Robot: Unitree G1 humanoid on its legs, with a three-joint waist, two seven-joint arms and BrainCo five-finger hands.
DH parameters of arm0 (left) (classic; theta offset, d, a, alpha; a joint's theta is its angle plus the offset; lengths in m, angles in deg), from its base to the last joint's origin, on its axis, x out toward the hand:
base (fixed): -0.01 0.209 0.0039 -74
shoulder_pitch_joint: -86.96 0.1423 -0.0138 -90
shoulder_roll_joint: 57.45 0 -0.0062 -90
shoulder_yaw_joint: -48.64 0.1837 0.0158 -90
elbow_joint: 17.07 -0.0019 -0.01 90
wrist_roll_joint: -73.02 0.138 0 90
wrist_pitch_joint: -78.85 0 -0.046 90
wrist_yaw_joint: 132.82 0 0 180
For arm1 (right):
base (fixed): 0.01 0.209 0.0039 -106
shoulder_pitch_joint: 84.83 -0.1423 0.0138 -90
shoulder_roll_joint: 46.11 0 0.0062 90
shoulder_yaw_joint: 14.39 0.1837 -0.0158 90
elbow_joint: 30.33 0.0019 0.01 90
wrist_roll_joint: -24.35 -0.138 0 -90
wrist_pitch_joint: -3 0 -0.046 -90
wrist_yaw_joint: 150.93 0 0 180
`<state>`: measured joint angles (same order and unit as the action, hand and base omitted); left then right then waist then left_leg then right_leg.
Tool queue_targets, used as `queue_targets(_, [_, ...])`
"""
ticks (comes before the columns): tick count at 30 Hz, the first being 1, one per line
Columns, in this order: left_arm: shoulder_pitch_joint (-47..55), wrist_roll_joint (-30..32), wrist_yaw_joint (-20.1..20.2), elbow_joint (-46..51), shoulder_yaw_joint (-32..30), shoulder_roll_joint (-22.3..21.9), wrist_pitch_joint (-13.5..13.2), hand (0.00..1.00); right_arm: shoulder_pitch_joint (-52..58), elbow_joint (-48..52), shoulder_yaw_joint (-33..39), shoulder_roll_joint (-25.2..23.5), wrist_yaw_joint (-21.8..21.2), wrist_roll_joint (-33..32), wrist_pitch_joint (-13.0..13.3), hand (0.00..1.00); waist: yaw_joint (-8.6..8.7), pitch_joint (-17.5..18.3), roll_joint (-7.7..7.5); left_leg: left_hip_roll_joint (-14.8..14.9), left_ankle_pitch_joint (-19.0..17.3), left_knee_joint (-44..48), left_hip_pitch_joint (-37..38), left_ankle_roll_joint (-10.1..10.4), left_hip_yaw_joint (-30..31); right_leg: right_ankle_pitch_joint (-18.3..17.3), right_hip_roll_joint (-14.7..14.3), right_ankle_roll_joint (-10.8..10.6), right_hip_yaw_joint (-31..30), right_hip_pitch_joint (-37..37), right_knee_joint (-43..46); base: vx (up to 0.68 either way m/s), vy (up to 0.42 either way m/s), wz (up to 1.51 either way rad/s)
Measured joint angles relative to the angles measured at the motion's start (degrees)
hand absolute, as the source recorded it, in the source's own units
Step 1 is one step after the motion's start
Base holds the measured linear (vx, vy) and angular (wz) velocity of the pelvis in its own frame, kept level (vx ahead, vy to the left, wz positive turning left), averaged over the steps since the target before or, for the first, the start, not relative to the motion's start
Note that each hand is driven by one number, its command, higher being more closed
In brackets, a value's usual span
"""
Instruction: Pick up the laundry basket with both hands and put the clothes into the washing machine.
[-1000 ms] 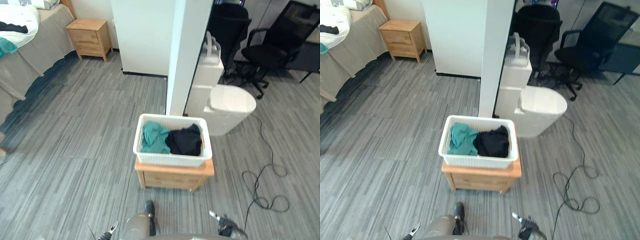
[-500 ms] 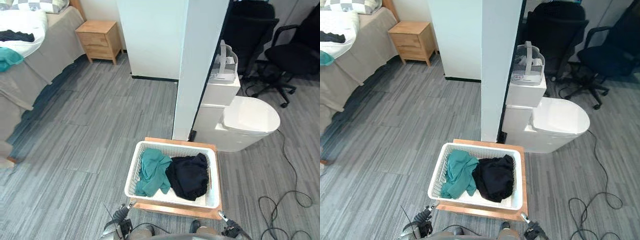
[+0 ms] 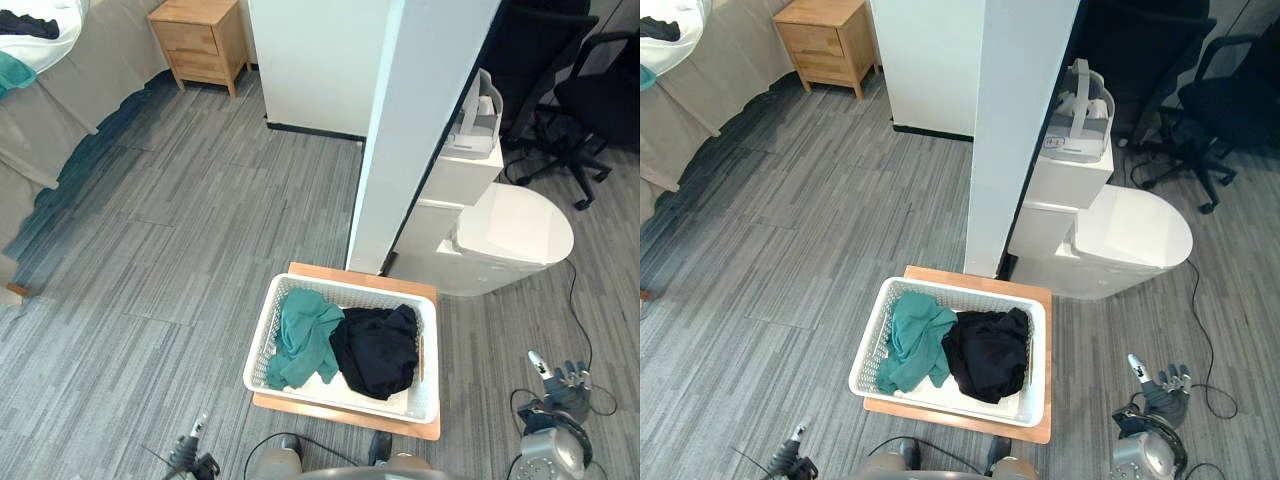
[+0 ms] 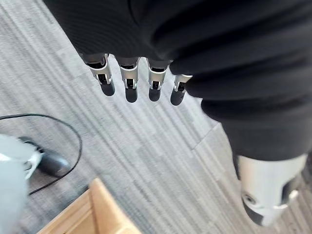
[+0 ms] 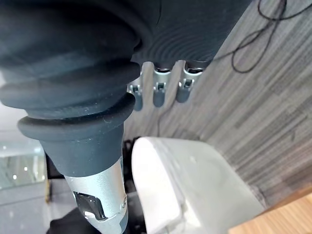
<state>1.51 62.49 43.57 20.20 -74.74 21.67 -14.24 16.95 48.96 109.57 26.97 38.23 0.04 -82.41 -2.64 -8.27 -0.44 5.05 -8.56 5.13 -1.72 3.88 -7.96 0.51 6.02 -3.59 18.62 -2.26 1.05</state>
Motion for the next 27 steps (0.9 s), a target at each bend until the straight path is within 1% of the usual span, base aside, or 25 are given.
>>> queue_targets(1, [-0.6, 0.0, -0.5, 1.4, 0.1, 0.2, 0.0, 0.0, 0.0, 0.3, 0.0, 0.0, 0.3, 0.2, 0.0, 0.0, -0.03, -0.2, 0.27, 0.0, 0.1, 0.1, -0.2, -0.1, 0.0, 0.0, 0.0, 0.0, 0.0, -0.2, 0.0, 0.01, -0.01, -0.08])
queue_targets(2, [-2.4, 0.1, -1.4, 5.1, 1.5, 0.7, -0.1, 0.0, -0.2, 0.5, -0.2, 0.2, 0.7, 0.2, 0.0, 0.0, -0.16, -0.5, 0.66, 0.0, 0.2, 0.6, -1.0, -0.2, 0.0, 0.0, 0.0, 0.0, -0.1, -1.1, 0.2, 0.0, 0.0, 0.0])
queue_targets(3, [-2.8, 0.4, -1.9, 6.3, 2.4, 1.0, -0.4, 0.0, -0.2, 0.5, -0.4, 0.3, 0.7, 0.3, 0.0, 0.0, -0.36, -0.6, 0.85, 0.0, 0.2, 1.0, -1.4, -0.2, 0.0, 0.0, 0.0, 0.1, -0.1, -1.2, 0.3, 0.0, 0.0, 0.0])
queue_targets(4, [-4.6, 1.7, -3.0, 8.2, 4.5, 1.4, -1.0, 0.0, -0.5, 0.5, -1.2, 0.6, 0.7, 0.3, 0.0, 0.0, -0.56, -0.7, 1.07, 0.0, 0.2, 1.3, -1.7, -0.2, -0.2, 0.0, 0.0, 0.1, -0.1, -1.5, 0.4, 0.0, 0.0, 0.0])
queue_targets(5, [-5.5, 2.2, -3.3, 9.1, 5.7, 1.6, -1.3, 0.0, -0.7, 0.5, -1.9, 0.8, 0.7, 0.3, 0.0, 0.0, -0.82, -0.8, 1.17, 0.1, 0.2, 1.3, -1.7, -0.2, -0.3, 0.0, 0.0, 0.1, -0.1, -1.6, 0.5, 0.03, 0.002, -0.04])
queue_targets(6, [-7.2, 2.5, -4.1, 10.7, 8.4, 1.7, -1.5, 0.0, -1.2, 0.4, -3.0, 1.2, 0.7, 0.3, 0.0, 0.0, -1.33, -0.8, 1.22, 0.1, 0.2, 1.3, -1.6, -0.2, -0.6, 0.0, 0.0, 0.1, -0.3, -2.0, 0.7, 0.04, 0.006, -0.05])
queue_targets(7, [-8.8, 3.0, -4.6, 11.9, 11.0, 1.9, -1.8, 0.0, -2.7, -0.3, -3.9, 1.5, 0.5, 0.3, 0.0, 0.0, -1.31, -1.0, 1.17, 0.1, 0.3, 1.3, -1.6, -0.1, -0.6, 0.0, 0.1, 0.1, -0.7, -2.2, 0.8, 0.05, 0.011, -0.05])
queue_targets(8, [-9.4, 3.6, -4.9, 12.5, 12.1, 2.0, -1.9, 0.0, -3.9, -1.4, -4.4, 1.7, 0.5, 0.3, 0.0, 0.0, -1.26, -1.2, 1.08, 0.1, 0.3, 1.3, -1.5, 0.0, -0.7, 0.0, 0.1, 0.1, -0.8, -2.2, 0.8, 0.03, 0.008, -0.05])
queue_targets(9, [-10.8, 4.3, -5.4, 12.8, 14.2, 2.2, -1.9, 0.0, -6.2, -4.6, -5.3, 2.3, 0.5, 0.3, 0.0, 0.0, -1.28, -1.3, 0.93, 0.0, 0.3, 1.3, -1.5, 0.1, -0.9, 0.0, 0.1, 0.1, -1.0, -2.3, 0.8, 0.0, 0.007, -0.07])
queue_targets(10, [-12.3, 4.7, -5.8, 12.9, 17.0, 2.5, -1.9, 0.0, -8.6, -8.5, -6.5, 3.0, 0.5, 0.3, 0.0, 0.0, -1.29, -1.5, 0.92, 0.0, 0.3, 1.1, -1.5, 0.2, -0.9, 0.0, 0.1, 0.1, -1.2, -2.5, 0.8, -0.01, 0.002, -0.07])
queue_targets(11, [-12.9, 4.7, -6.3, 12.9, 18.5, 2.7, -1.9, 0.0, -10.2, -10.5, -7.4, 3.4, 0.4, 0.3, -0.1, 0.0, -1.29, -1.7, 0.85, -0.1, 0.5, 0.9, -1.5, 0.5, -0.9, 0.0, 0.1, 0.1, -1.3, -2.7, 0.8, -0.01, -0.001, -0.05])
queue_targets(13, [-15.5, 5.1, -6.9, 12.9, 23.3, 3.5, -1.9, 0.0, -15.4, -17.8, -11.7, 4.5, -0.4, 0.4, -0.8, 0.0, -1.21, -3.6, 0.74, -0.1, 0.9, 0.6, -1.7, 1.2, -0.8, 0.1, 0.1, 0.2, -1.6, -3.1, 0.8, -0.03, -0.011, -0.05])
queue_targets(14, [-16.0, 5.2, -7.0, 12.9, 24.5, 3.6, -1.9, 0.0, -16.5, -19.3, -12.8, 4.5, -0.6, 0.4, -1.0, 0.0, -1.17, -4.1, 0.77, -0.1, 1.1, 0.5, -1.7, 1.4, -0.8, 0.2, 0.1, 0.3, -1.6, -3.2, 0.8, -0.04, -0.016, -0.03])
queue_targets(16, [-17.2, 6.2, -7.7, 12.9, 29.2, 3.5, -1.9, 0.0, -20.3, -25.2, -17.2, 4.5, -0.7, 1.7, -1.3, 0.0, -1.16, -4.8, 0.78, -0.1, 1.7, -0.6, -1.7, 2.4, -0.8, 0.3, 0.1, 0.4, -1.6, -3.7, 0.8, 0.0, 0.0, 0.0])
queue_targets(18, [-17.4, 6.9, -7.7, 12.8, 31.7, 3.5, -1.9, 0.0, -22.0, -27.5, -20.0, 4.4, -1.3, 2.5, -1.7, 0.0, -1.11, -5.4, 0.78, -0.1, 1.7, -0.7, -1.6, 2.4, -0.8, 0.3, 0.1, 0.5, -1.6, -3.7, 0.8, 0.0, 0.0, 0.0])
queue_targets(19, [-17.4, 7.9, -7.7, 12.2, 33.2, 3.0, -1.9, 0.0, -23.1, -29.0, -22.5, 4.4, -2.0, 3.6, -2.5, 0.0, -1.02, -5.7, 0.82, -0.1, 1.7, -0.7, -1.6, 2.4, -0.9, 0.4, 0.1, 0.6, -1.6, -3.7, 0.7, 0.0, 0.0, 0.0])
queue_targets(22, [-17.6, 10.8, -7.9, 9.4, 34.9, 2.4, -1.9, 0.0, -23.8, -31.0, -24.3, 4.5, -2.1, 4.8, -2.7, 0.0, -0.7, -5.7, 0.81, -0.2, 1.7, -0.6, -1.3, 2.4, -0.9, 1.3, 0.1, 0.4, -1.6, -3.3, 0.3, 0.02, 0.018, -0.01])
queue_targets(23, [-17.8, 11.5, -7.8, 8.1, 35.7, 2.6, -1.8, 0.0, -23.9, -32.0, -24.6, 4.7, -2.1, 4.9, -2.8, 0.0, -0.47, -5.7, 0.84, -0.3, 1.7, -0.6, -1.1, 2.4, -1.0, 1.8, 0.1, 0.5, -1.7, -2.9, -0.3, 0.02, 0.033, -0.03])
queue_targets(25, [-18.4, 13.3, -7.7, 5.5, 38.3, 3.3, -1.6, 0.0, -24.8, -34.4, -25.5, 4.9, -2.1, 6.2, -3.0, 0.0, 0.29, -5.7, 0.83, -0.7, 1.7, -0.5, -0.8, 2.4, -1.3, 2.5, 0.3, 0.0, -1.7, -2.1, -1.2, 0.01, 0.043, -0.01])
queue_targets(27, [-19.4, 14.9, -7.7, 3.4, 40.3, 3.8, -1.3, 0.0, -25.6, -36.0, -25.6, 5.6, -2.0, 7.0, -2.9, 0.0, 0.29, -5.9, 0.87, -1.2, 1.7, -0.4, -0.4, 2.4, -1.5, 2.6, 0.8, -0.2, -1.8, -1.7, -1.4, -0.01, 0.046, -0.02])
